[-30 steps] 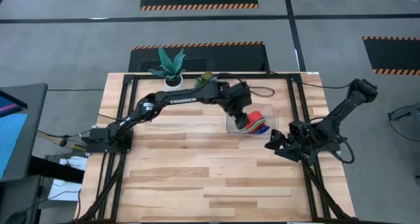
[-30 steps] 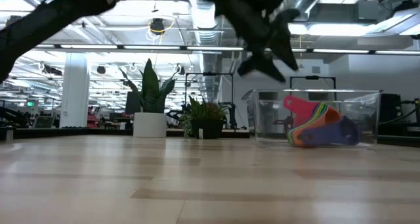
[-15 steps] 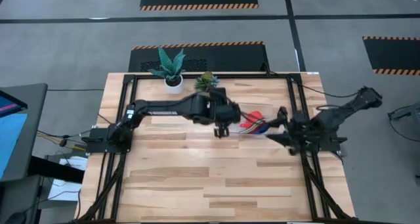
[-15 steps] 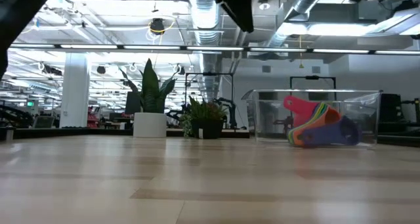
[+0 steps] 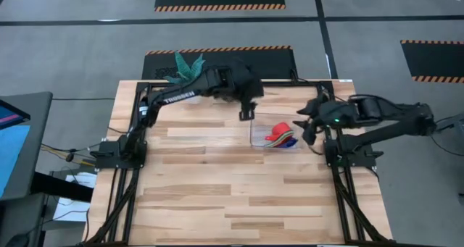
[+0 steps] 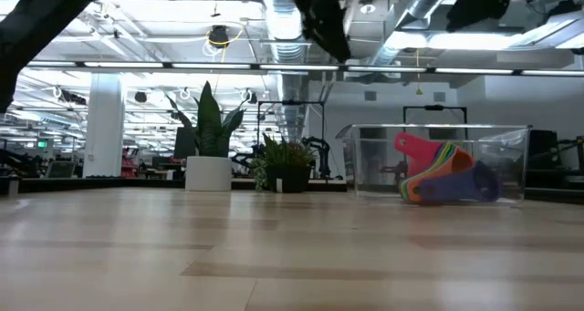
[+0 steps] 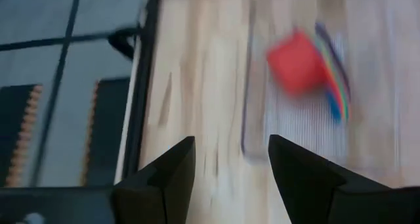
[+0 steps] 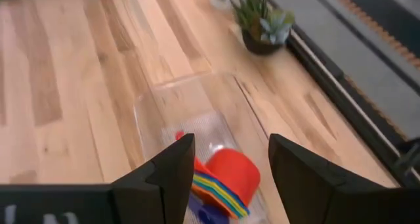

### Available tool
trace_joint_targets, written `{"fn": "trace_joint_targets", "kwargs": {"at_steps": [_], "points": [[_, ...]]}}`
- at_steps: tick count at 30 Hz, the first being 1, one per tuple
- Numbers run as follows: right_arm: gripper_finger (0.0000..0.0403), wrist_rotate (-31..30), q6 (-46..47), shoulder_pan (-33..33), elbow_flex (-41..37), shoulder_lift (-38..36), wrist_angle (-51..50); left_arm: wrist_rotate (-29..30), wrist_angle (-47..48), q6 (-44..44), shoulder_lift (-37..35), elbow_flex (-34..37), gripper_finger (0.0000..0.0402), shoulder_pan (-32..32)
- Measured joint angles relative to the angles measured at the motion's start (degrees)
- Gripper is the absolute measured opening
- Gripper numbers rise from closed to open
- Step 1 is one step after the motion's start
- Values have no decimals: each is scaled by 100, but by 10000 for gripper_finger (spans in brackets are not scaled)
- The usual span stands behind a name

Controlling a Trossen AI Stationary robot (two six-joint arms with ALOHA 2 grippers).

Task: Nest measuring cups in basket
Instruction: Adjust the nested measuring cups in the transparent bin

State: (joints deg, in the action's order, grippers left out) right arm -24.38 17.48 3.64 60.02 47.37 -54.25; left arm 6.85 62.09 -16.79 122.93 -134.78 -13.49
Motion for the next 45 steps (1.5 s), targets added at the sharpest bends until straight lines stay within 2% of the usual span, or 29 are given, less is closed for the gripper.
{"fn": "trace_joint_targets", "kwargs": {"at_steps": [4, 8, 12, 14, 20, 26, 32, 35, 38, 41, 43, 45], "points": [[218, 374, -275, -464, 143, 490, -244, -468, -656, 416, 7, 0, 183, -269], [218, 674, -821, -1009, 139, 991, -590, -215, -515, 324, 1, 349, 183, -445], [213, 1148, -1670, -1505, 139, 1376, -763, -491, -377, 517, -6, 694, 183, -610], [211, 1387, -2086, -1724, 139, 1515, -886, -442, -146, 694, -6, 753, 183, -641], [210, 1858, -3098, -2072, 132, 1817, -960, 343, 230, 1038, -67, 758, 183, -600], [208, 2044, -3215, -2104, -160, 2047, -898, 1038, 1021, 1309, -125, 752, 183, -468], [205, 2042, -3237, -2091, -340, 2052, -853, 1995, 2699, 1765, -615, 756, 183, -159], [206, 2044, -3241, -2091, -340, 2051, -597, 2149, 2714, 2023, -987, 914, 183, -16], [205, 2046, -3296, -2091, -339, 2051, -392, 2250, 2211, 1998, -1718, 1866, 183, 151], [205, 2057, -3290, -2091, -338, 2051, -295, 2220, 1134, 2093, -2715, 3589, 183, 276], [205, 2074, -3248, -2091, -338, 2051, -321, 2068, -255, 2072, -3438, 4942, 183, 349], [205, 2161, -3250, -2091, -338, 2051, -351, 1567, -2169, 1870, -4092, 6265, 183, 383]]}}
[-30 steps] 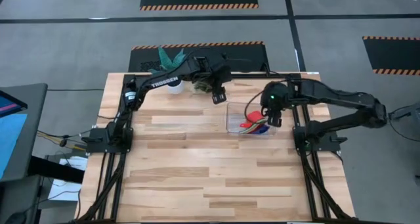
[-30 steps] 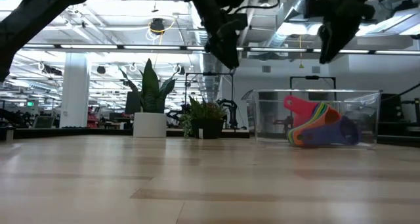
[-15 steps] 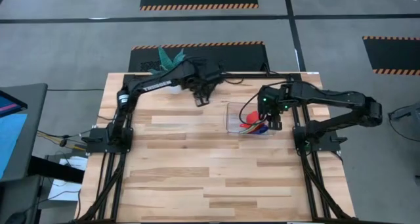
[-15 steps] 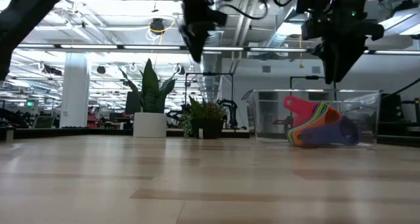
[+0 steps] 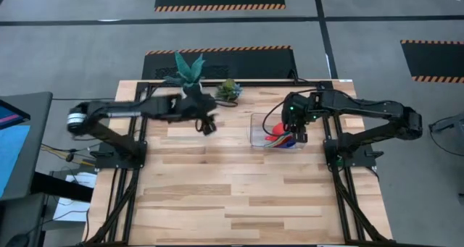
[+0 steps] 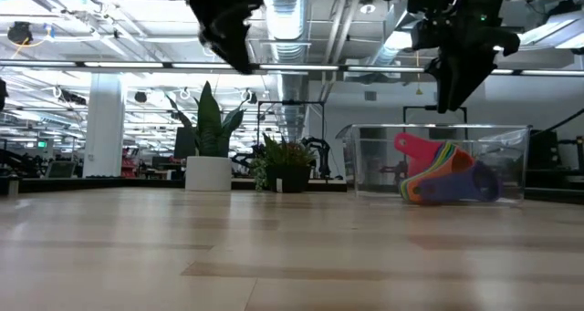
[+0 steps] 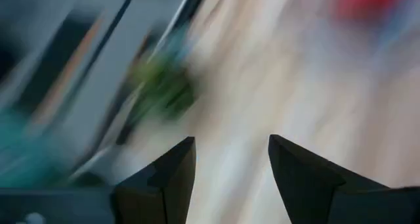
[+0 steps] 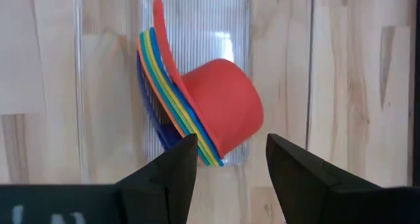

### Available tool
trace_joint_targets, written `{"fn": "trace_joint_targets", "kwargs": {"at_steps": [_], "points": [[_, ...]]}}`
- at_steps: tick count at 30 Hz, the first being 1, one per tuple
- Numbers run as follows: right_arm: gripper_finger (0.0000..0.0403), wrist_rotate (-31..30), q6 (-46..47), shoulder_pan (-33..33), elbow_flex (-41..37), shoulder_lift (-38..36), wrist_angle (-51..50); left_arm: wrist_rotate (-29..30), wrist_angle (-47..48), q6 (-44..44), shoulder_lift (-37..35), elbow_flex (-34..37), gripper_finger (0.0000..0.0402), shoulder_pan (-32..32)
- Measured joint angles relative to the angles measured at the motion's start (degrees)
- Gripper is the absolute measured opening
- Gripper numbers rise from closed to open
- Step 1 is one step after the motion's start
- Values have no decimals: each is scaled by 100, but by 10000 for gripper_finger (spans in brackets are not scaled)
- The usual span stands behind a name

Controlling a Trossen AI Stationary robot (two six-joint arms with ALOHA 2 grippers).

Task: Nest measuring cups in basket
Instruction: Adjust the nested measuring cups in the transparent bin

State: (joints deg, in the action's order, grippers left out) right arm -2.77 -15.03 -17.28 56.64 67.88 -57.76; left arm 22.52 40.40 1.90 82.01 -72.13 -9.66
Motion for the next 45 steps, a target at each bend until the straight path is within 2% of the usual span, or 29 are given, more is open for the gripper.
{"fn": "trace_joint_targets", "kwargs": {"at_steps": [3, 4, 6, 9, 13, 17, 25, 36, 45], "points": [[205, 82, -39, 0, -2, 0, 45, -1199, -3613, -39, -341, 1497, 183, 3], [205, 129, -50, 0, -27, 0, 116, -1323, -4438, -46, -308, 1794, 183, 6], [205, 143, -56, 4, -111, -1, 211, -1259, -5194, -168, -54, 2021, 183, 3], [205, 139, -227, 7, -269, -2, 356, -1172, -5022, -400, 530, 1871, 183, -25], [205, 130, -572, 76, -569, 0, 586, -1638, -5029, -475, 1309, 1260, 183, -25], [204, 95, -737, 195, -814, 0, 710, -1710, -4917, -547, 1742, 734, 183, 40], [204, 82, -749, 304, -1166, -2, 1368, -1603, -4709, -785, 1748, 565, 183, 61], [204, -298, -767, 332, -1312, -4, 1464, -1625, -4735, -655, 1839, 572, 183, 99], [204, -318, -800, 341, -1292, 333, 1712, -1982, -4774, -419, 1839, 569, 183, 104]]}}
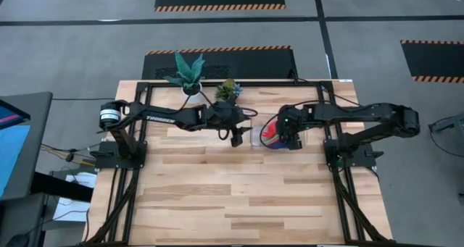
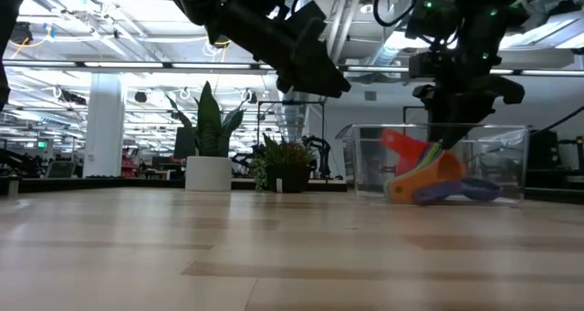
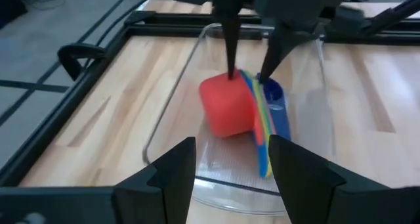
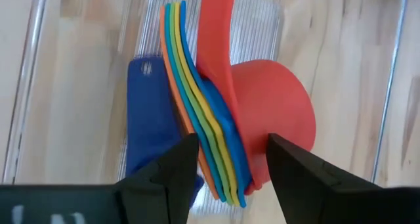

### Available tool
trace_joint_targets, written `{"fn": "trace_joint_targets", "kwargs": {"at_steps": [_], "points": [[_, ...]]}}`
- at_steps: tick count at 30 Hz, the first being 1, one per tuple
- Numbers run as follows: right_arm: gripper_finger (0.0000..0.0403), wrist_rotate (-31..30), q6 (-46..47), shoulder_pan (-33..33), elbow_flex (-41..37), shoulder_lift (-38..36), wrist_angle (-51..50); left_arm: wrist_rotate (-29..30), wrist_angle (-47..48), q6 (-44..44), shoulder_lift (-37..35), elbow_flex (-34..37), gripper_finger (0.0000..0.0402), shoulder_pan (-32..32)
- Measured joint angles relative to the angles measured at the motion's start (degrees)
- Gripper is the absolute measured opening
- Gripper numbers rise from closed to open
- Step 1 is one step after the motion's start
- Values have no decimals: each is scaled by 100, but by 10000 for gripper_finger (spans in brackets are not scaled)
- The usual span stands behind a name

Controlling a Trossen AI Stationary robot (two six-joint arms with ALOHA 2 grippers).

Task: Nest measuring cups in basket
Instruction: Adjust the nested measuring cups in the transparent bin

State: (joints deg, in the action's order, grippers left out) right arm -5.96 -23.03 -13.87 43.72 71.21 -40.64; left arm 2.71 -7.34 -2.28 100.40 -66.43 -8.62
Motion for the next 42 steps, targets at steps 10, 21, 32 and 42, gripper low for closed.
{"fn": "trace_joint_targets", "kwargs": {"at_steps": [10, 21, 32, 42], "points": [[204, -21, 4, 35, -17, -40, 145, -695, -119, -487, 0, 0, 183, 27], [204, -40, 9, 35, -17, -45, 85, -676, -221, -492, 1189, -1085, 183, -62], [204, -47, 36, 35, -19, -43, 82, -985, 886, -630, 2266, -2591, 183, -37], [204, -61, 67, 35, -19, -43, 78, -1050, 965, -366, 2387, -2643, 183, -37]]}}
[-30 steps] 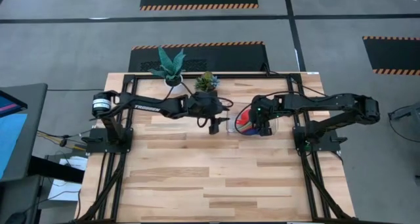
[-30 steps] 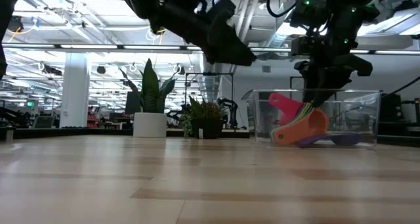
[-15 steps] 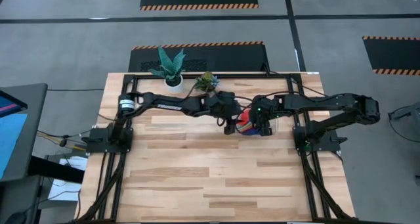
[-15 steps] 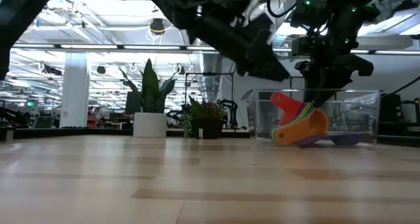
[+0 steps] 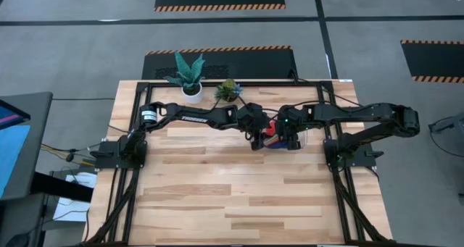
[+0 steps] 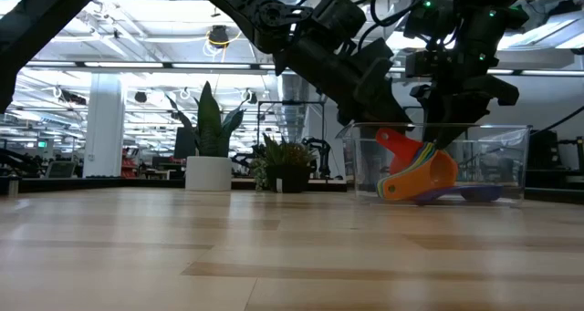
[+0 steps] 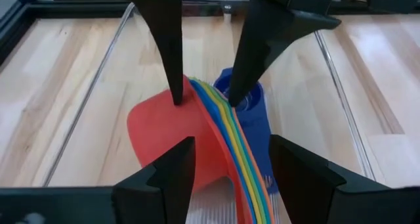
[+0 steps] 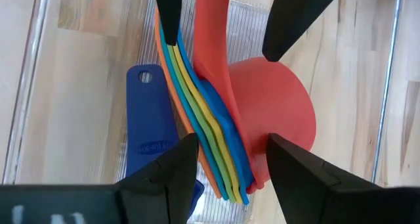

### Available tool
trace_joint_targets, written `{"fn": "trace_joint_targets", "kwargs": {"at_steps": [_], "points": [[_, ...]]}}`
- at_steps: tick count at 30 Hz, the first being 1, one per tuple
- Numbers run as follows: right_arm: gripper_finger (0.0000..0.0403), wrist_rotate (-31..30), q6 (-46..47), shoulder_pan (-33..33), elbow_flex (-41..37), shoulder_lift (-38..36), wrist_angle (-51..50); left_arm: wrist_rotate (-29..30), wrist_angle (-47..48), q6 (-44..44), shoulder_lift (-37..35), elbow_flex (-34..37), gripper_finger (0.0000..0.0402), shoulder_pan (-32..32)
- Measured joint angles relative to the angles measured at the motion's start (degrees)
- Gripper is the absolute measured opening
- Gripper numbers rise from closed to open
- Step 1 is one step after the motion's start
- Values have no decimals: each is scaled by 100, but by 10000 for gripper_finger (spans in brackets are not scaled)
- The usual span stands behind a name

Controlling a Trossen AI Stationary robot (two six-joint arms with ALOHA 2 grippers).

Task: Nest measuring cups in basket
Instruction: Adjust the nested measuring cups in the transparent bin

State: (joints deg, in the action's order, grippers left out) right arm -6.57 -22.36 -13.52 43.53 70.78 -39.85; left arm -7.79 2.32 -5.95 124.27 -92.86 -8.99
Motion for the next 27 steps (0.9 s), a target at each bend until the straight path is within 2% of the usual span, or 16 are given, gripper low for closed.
{"fn": "trace_joint_targets", "kwargs": {"at_steps": [12, 22, 27], "points": [[205, 22, -1, 0, 0, 0, 2, -6, 27, 193, 11, 0, 183, 0], [204, -112, 286, 0, 0, 2, 86, -593, 32, 615, 146, 0, 183, -17], [186, -128, 296, 0, -2, 2, 140, -593, 67, 539, 146, 0, 183, 11]]}}
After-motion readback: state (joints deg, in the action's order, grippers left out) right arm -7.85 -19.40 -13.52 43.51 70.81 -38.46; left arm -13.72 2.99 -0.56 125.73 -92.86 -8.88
